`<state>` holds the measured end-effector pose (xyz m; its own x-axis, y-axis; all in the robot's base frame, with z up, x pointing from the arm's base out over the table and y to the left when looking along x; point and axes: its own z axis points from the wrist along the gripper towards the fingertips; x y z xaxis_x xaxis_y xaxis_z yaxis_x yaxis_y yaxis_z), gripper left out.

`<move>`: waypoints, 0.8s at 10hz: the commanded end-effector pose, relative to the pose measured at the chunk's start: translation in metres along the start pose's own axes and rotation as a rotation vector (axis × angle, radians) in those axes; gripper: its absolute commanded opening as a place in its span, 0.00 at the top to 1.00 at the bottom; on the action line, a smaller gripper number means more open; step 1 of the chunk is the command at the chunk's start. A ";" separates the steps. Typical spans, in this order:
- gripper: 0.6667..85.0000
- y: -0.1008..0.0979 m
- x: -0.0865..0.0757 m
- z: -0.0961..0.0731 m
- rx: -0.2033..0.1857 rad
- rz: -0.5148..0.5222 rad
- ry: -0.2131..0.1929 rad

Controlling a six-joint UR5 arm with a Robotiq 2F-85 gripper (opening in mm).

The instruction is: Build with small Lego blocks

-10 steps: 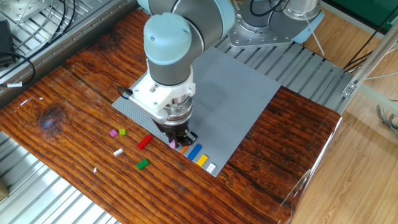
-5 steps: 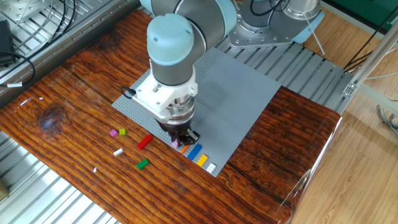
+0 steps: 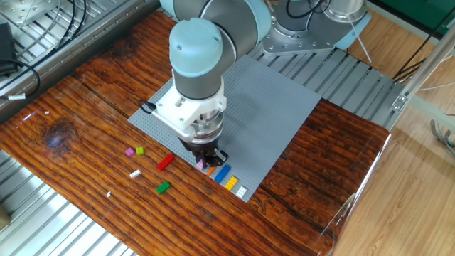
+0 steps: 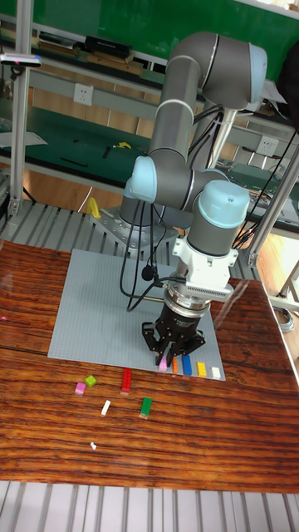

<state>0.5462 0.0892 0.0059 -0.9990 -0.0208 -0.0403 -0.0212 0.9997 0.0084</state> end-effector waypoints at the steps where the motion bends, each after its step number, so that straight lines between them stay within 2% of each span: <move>1: 0.85 0.001 -0.002 0.000 -0.010 0.011 -0.002; 8: 0.85 -0.001 -0.001 -0.001 -0.009 0.014 -0.001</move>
<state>0.5466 0.0877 0.0061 -0.9990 -0.0164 -0.0405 -0.0167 0.9998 0.0075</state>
